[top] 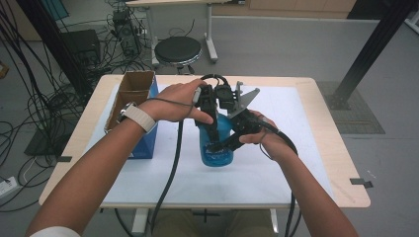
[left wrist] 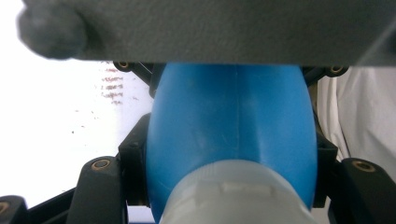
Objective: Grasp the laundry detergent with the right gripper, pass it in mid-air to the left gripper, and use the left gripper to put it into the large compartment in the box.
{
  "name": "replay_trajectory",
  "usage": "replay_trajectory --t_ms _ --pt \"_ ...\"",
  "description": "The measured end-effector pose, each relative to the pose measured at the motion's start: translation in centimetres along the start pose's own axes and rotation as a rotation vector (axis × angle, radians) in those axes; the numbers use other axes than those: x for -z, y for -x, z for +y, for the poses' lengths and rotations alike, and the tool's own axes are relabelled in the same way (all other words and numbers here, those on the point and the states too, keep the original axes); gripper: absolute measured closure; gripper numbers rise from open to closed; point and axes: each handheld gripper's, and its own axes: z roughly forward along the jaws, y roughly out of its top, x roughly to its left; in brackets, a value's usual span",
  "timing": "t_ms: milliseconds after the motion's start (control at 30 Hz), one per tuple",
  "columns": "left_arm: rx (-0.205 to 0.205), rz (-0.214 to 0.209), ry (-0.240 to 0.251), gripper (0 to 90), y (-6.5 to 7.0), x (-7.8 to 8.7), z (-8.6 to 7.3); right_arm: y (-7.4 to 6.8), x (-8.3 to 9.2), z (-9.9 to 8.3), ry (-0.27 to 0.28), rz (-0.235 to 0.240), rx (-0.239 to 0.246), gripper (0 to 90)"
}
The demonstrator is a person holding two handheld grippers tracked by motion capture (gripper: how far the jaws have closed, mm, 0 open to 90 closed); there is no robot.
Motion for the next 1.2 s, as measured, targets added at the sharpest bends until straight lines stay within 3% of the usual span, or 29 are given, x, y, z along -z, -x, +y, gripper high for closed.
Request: replay_trajectory --t_ms 1200 --pt "0.006 -0.003 0.008 37.7 -0.07 0.02 -0.13 0.08 -0.04 0.0 0.001 0.003 0.001 43.0"
